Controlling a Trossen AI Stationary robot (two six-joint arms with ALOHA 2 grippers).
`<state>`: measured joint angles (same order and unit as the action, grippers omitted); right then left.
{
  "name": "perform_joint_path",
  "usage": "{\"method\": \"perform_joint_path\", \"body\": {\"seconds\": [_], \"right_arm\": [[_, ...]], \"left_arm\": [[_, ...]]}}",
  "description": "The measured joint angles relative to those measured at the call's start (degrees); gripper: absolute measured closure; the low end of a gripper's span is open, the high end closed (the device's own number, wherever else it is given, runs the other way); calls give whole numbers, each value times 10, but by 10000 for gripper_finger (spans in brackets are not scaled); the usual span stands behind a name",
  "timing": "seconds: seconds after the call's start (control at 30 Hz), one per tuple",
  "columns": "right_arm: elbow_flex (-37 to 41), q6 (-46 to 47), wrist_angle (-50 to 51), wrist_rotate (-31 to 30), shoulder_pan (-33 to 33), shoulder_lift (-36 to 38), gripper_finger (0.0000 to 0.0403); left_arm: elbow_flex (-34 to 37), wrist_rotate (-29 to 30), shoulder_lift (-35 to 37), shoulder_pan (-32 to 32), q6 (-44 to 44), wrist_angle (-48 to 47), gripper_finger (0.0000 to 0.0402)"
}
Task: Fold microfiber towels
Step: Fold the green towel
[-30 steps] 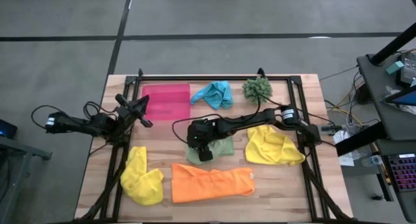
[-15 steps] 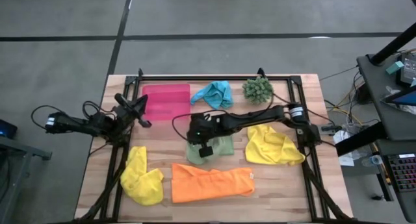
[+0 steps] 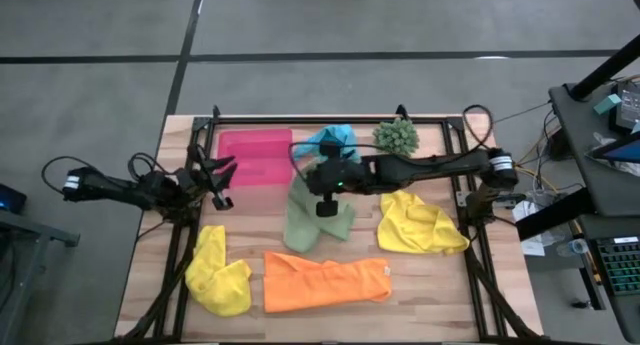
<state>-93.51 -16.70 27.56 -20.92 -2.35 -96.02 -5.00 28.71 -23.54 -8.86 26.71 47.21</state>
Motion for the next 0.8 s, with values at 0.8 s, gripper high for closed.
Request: {"method": "perform_joint_path", "body": {"seconds": [0.8], "right_arm": [[17,-58,-24,-53,29,72,394]], "left_arm": [[-230,63,-567,-1,-212,93,242]]}}
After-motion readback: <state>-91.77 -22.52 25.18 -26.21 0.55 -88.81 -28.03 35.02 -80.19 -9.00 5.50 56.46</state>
